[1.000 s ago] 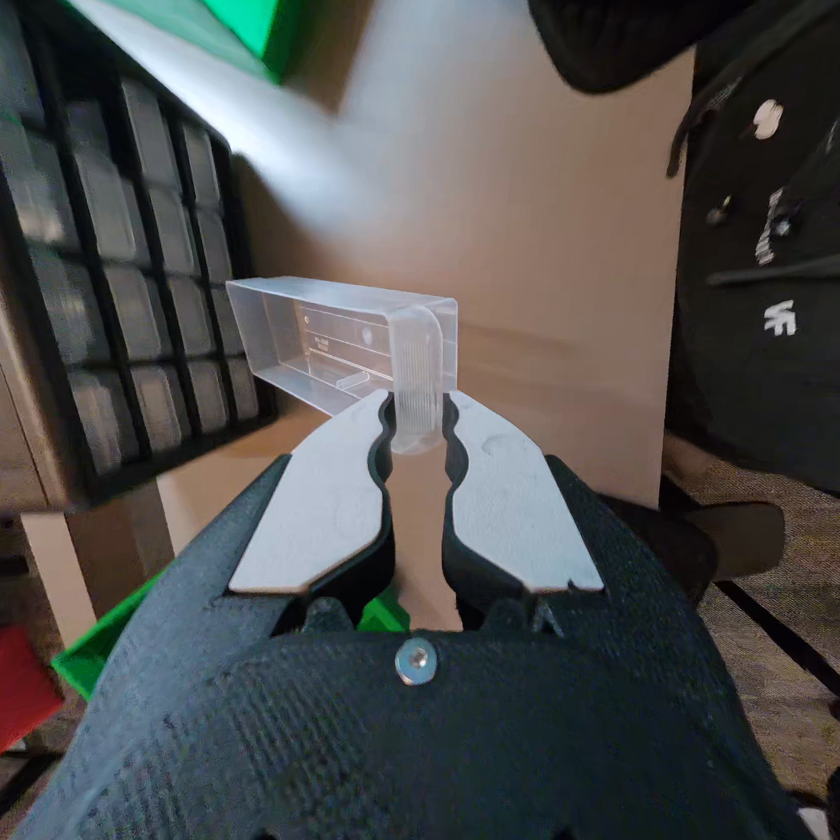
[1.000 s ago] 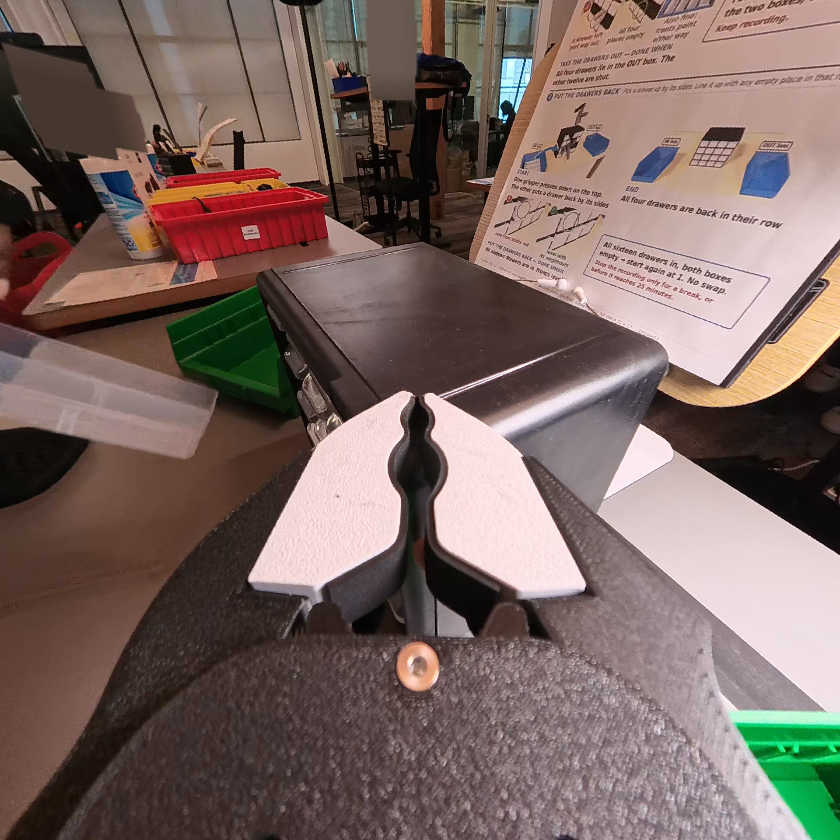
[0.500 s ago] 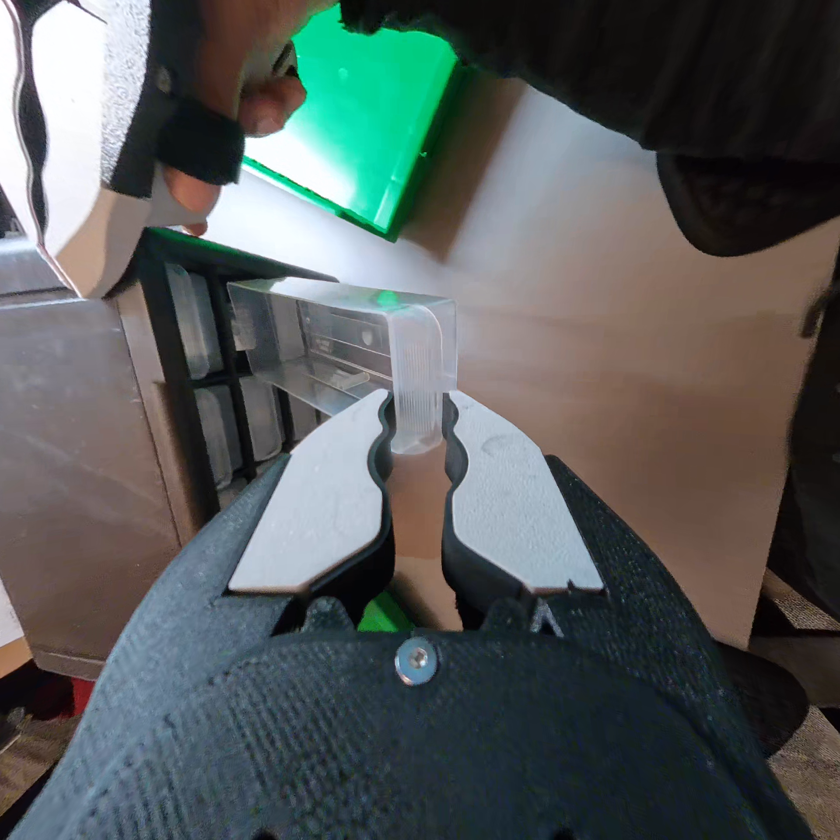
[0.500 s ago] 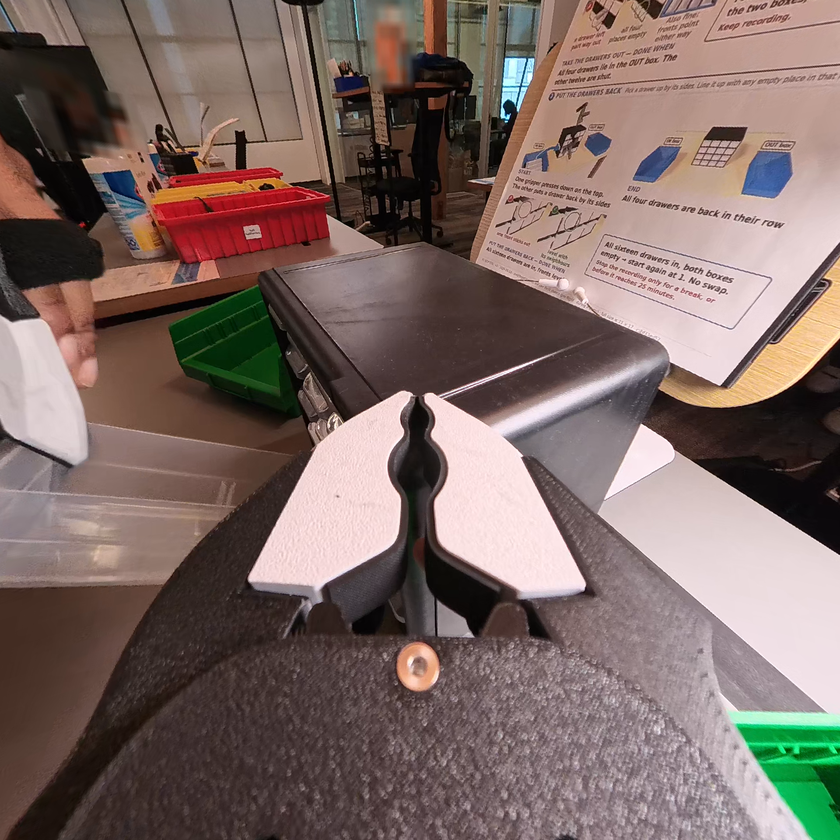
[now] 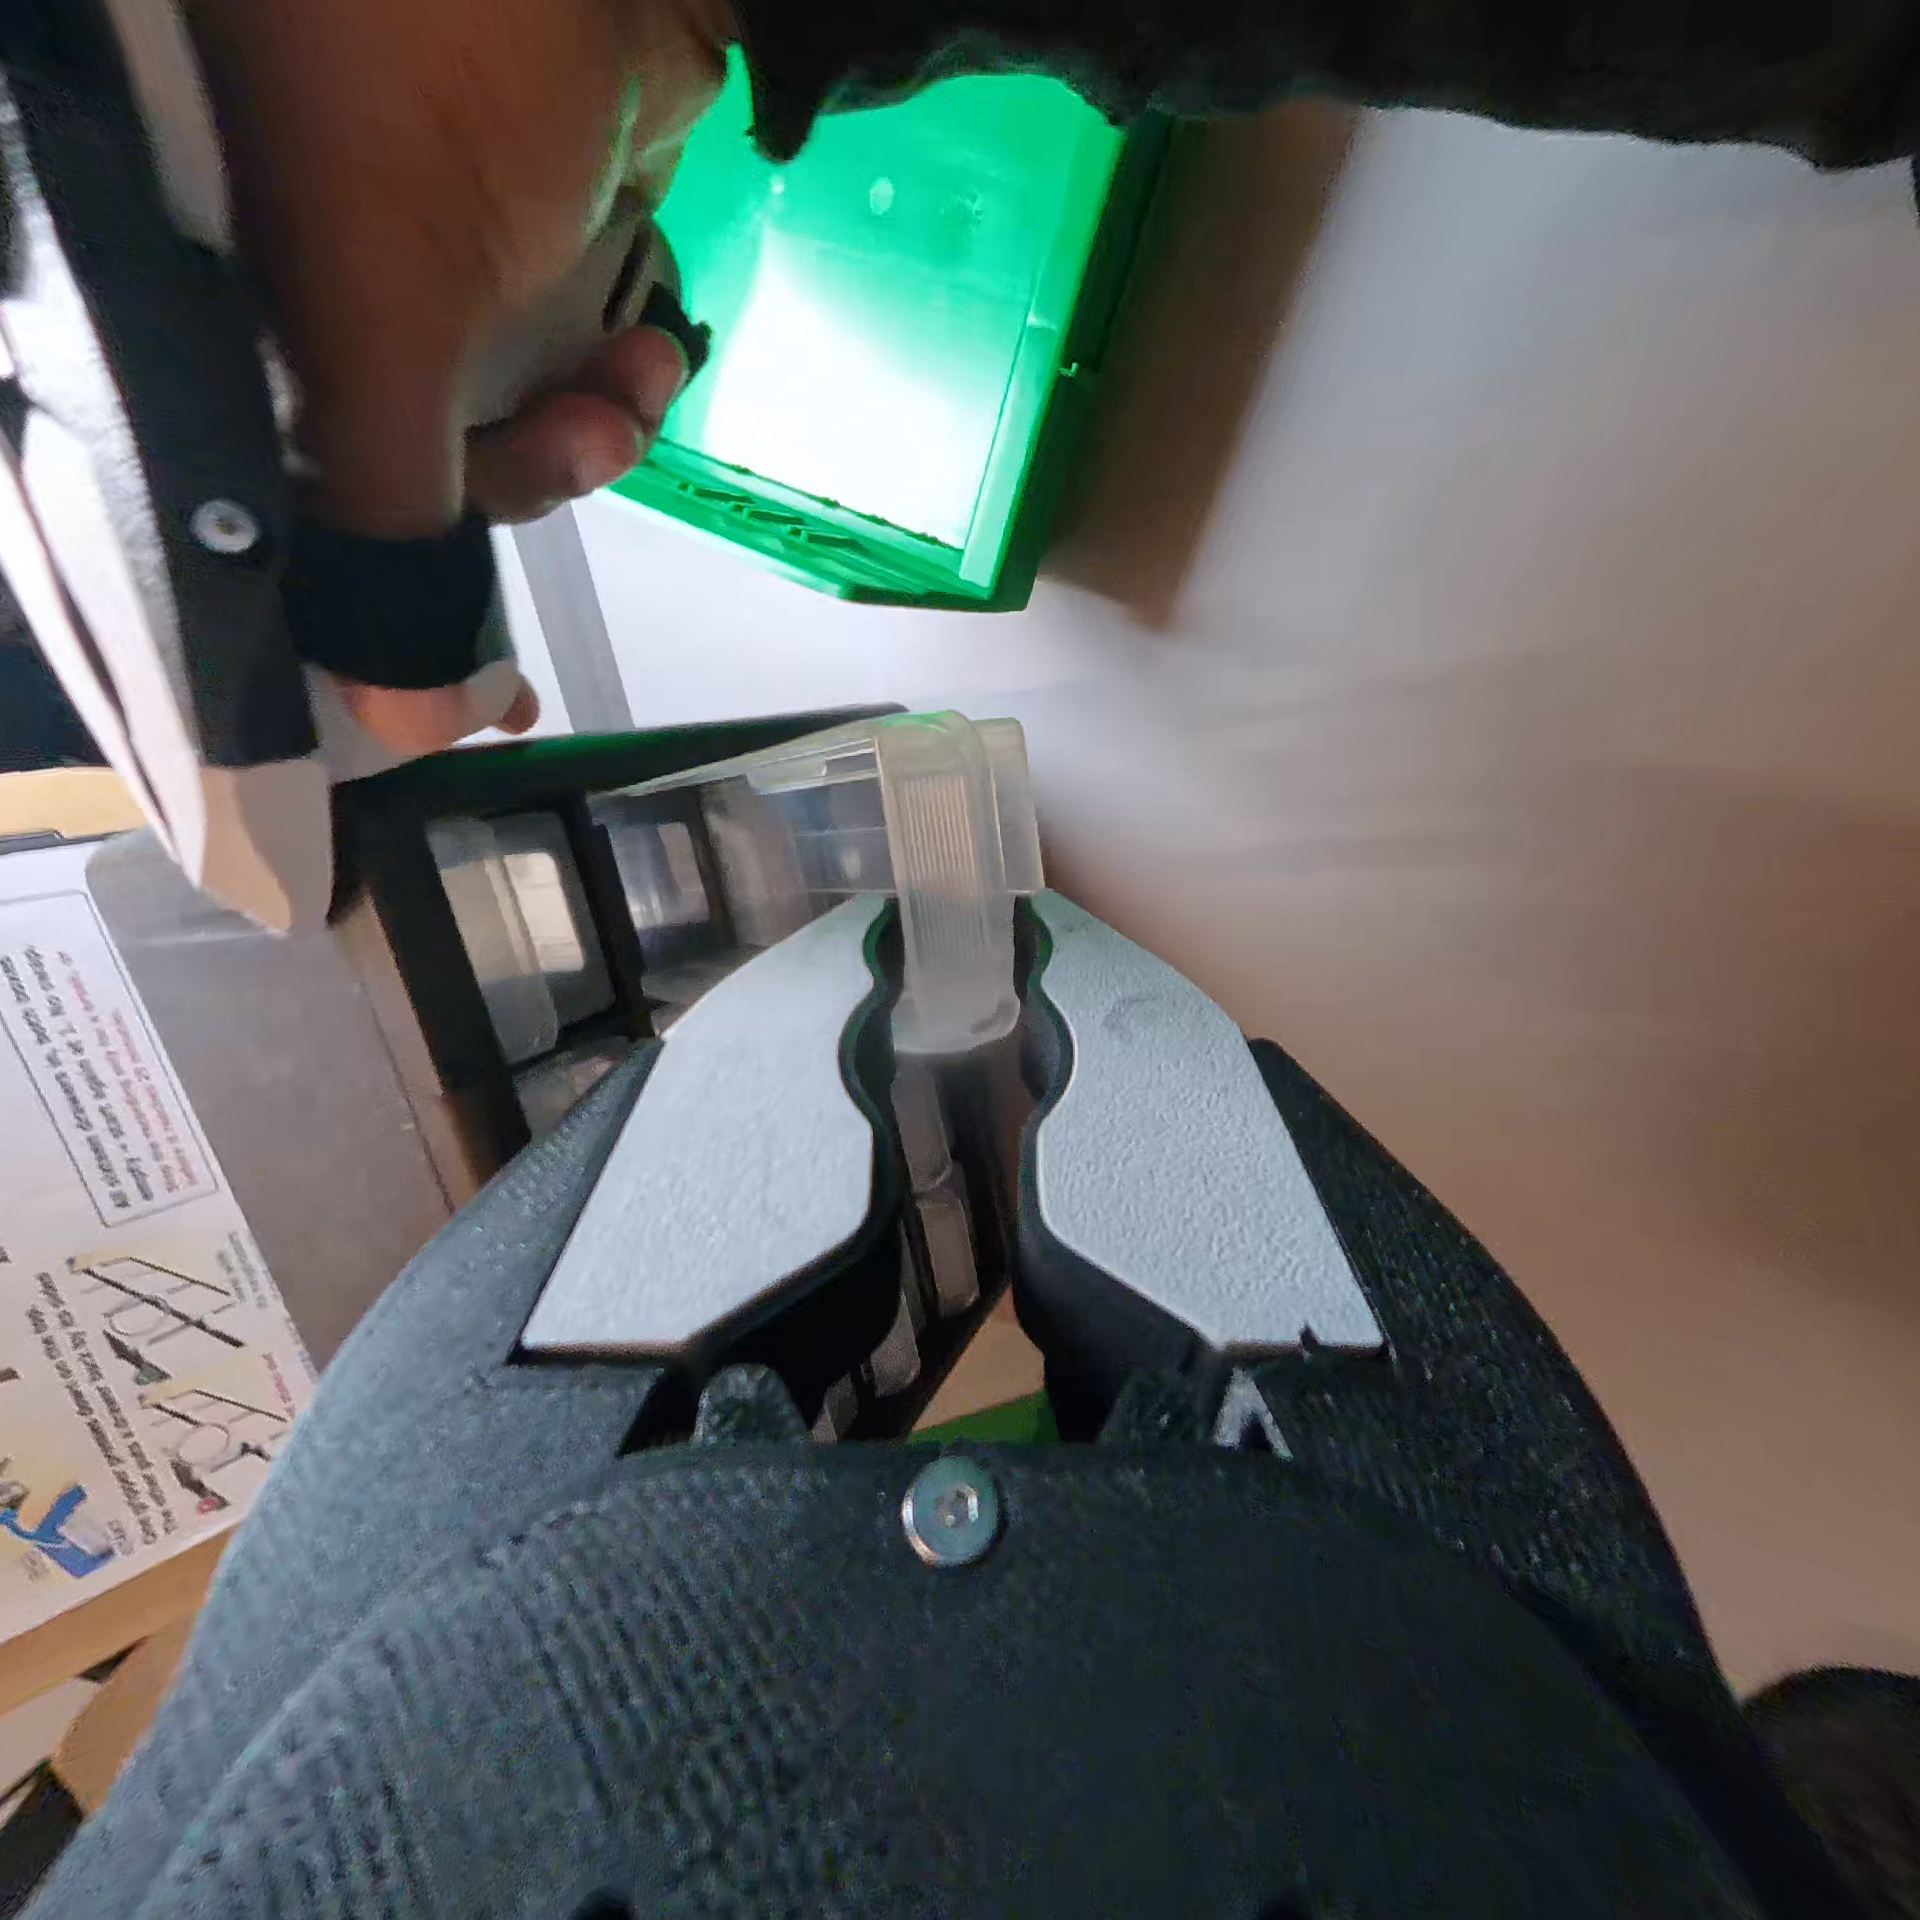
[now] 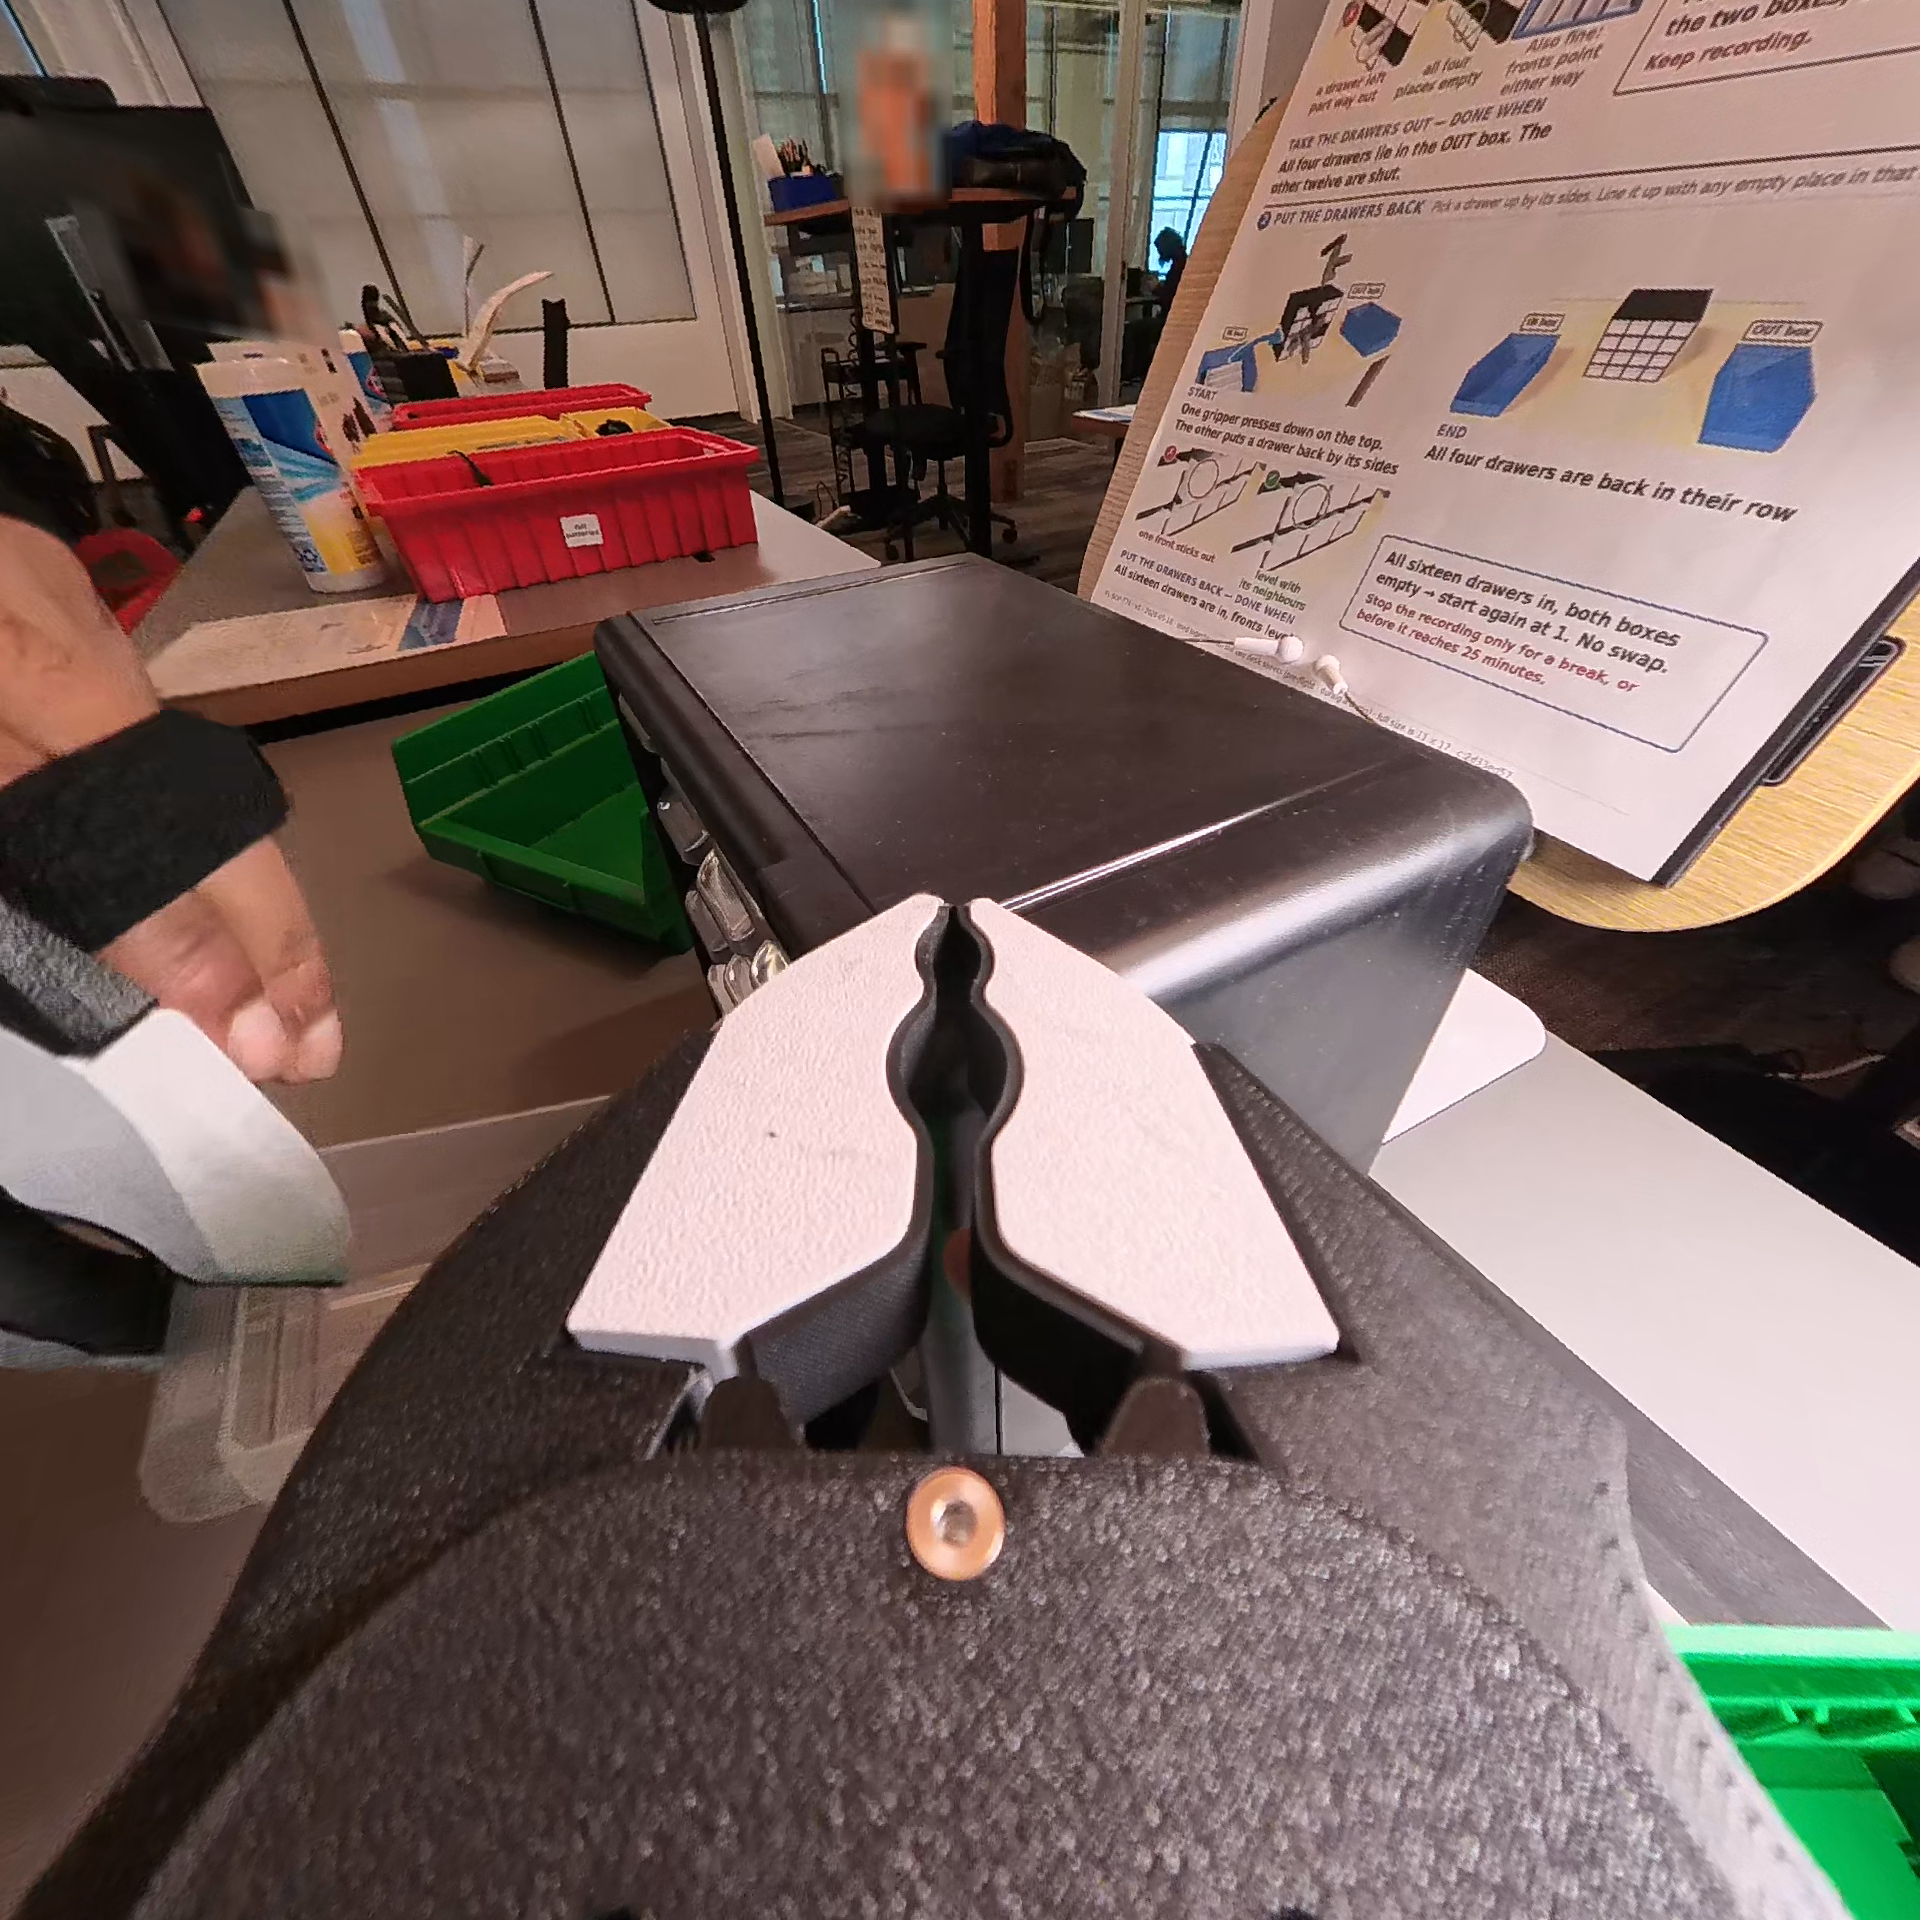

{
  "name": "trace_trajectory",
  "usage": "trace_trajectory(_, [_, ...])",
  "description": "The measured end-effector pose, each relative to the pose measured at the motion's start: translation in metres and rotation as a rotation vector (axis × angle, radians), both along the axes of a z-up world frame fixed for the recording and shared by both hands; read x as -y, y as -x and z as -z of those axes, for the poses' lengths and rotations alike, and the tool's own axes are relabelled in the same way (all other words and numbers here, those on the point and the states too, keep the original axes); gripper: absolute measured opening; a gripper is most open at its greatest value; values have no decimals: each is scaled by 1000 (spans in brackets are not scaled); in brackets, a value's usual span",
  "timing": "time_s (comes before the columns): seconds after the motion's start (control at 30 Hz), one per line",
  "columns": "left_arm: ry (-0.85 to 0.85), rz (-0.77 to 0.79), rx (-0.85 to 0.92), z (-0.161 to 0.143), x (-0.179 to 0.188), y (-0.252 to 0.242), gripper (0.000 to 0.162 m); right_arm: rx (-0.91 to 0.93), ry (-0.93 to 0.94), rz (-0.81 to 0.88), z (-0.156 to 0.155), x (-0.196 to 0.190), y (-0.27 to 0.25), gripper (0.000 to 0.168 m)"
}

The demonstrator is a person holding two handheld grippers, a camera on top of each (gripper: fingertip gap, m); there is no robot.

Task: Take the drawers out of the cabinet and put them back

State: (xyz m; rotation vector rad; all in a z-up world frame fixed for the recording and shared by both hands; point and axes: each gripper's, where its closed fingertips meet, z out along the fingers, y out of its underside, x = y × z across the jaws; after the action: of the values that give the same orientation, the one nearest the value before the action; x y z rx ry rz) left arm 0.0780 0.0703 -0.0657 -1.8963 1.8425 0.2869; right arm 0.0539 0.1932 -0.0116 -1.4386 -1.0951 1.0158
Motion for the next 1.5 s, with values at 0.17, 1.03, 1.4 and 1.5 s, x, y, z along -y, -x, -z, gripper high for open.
trace_trajectory(0.17, [-84, 57, 31, 21, -4, -1, 21, 0, 0, -4, 0, 0, 0, 0])
trace_trajectory(1.03, [-406, -179, 1110, 10, -61, 23, 11, -26, 22, -21, 0, 0, 0, 0])
trace_trajectory(1.4, [-344, -259, 1071, 27, -75, 24, 0, -45, 38, -34, 0, 0, 0, 0])
trace_trajectory(1.5, [-341, -332, 1086, 29, -86, 27, 0, -45, 39, -34, -1, 0, 0, 0])
